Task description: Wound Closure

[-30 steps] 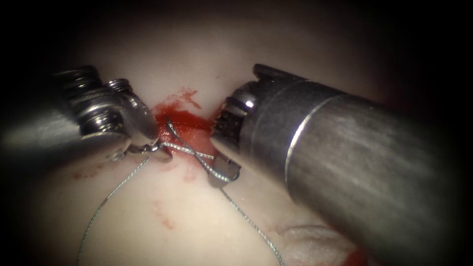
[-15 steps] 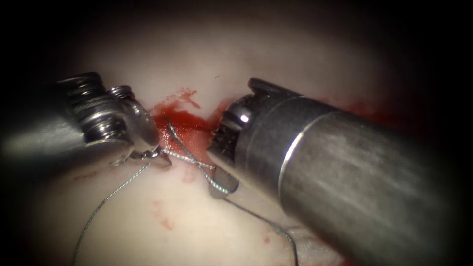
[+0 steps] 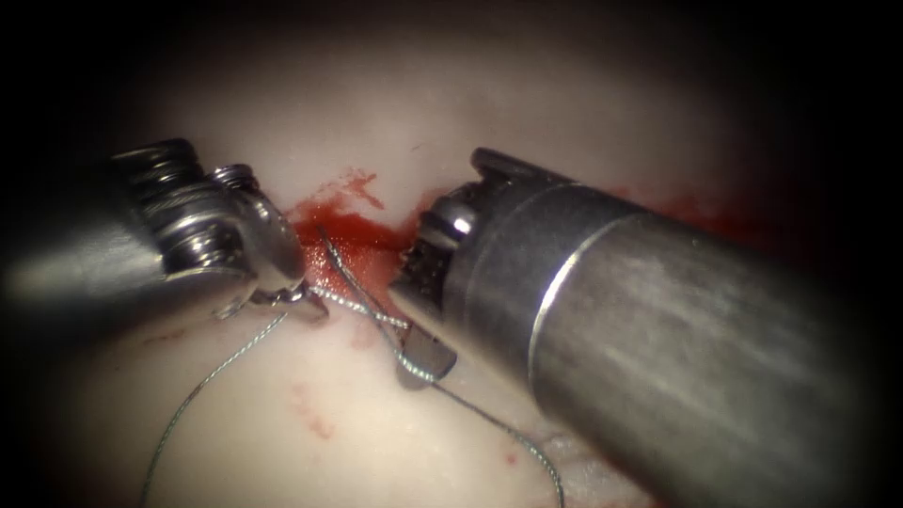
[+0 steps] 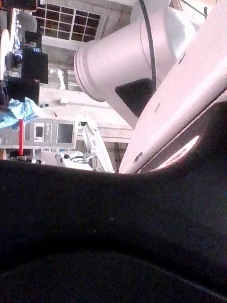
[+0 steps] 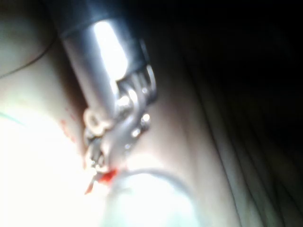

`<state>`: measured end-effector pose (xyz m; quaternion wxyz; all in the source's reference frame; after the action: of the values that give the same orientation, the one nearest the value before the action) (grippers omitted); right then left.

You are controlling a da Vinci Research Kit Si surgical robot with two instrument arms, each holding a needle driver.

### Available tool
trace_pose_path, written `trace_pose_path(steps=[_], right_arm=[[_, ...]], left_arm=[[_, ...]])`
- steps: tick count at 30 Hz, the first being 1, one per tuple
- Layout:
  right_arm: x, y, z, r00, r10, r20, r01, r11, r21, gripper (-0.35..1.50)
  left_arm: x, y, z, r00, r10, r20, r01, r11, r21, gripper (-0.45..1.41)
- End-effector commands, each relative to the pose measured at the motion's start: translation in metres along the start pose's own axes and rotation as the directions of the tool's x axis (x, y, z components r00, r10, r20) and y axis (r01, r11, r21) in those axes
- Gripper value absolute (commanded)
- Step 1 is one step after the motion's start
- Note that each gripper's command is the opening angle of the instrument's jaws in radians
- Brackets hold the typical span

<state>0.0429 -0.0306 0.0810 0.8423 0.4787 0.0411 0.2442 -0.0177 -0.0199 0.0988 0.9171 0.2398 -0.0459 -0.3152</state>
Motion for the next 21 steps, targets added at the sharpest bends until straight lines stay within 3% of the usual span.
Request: trace_pose_path(steps=[1, 9, 12, 14, 21], right_arm=[[0.0013, 0.0004, -0.0005, 1.0, -0.005, -0.004, 0.005, 1.0, -0.004, 0.04], [0.001, 0.0009, -0.0002, 1.0, -0.004, -0.003, 0.004, 1.0, -0.01, 0.09], [0.0009, 0.001, 0.0002, 1.0, -0.002, 0.002, 0.002, 1.0, -0.013, -0.03], [0.0008, 0.001, 0.0003, 1.0, -0.005, 0.016, 0.005, 1.0, -0.011, -0.35], [0.0014, 0.0008, -0.0013, 1.0, -0.021, 0.005, 0.021, 1.0, 0.022, -0.35]], left_arm=[[-0.0011, 0.0003, -0.0007, 1.0, 0.001, 0.006, -0.001, 1.0, -0.003, -0.45], [-0.0011, 0.0003, -0.0005, 1.0, 0.001, 0.001, -0.001, 1.0, -0.001, -0.45], [-0.001, 0.0003, -0.0005, 1.0, 0.001, -0.002, -0.001, 1.0, 0.0, -0.45], [-0.001, 0.0003, -0.0005, 1.0, 0.002, -0.002, -0.002, 1.0, 0.0, -0.45], [-0.0006, 0.0001, 0.0002, 0.999, 0.006, -0.035, -0.005, 1.0, 0.014, -0.45]])
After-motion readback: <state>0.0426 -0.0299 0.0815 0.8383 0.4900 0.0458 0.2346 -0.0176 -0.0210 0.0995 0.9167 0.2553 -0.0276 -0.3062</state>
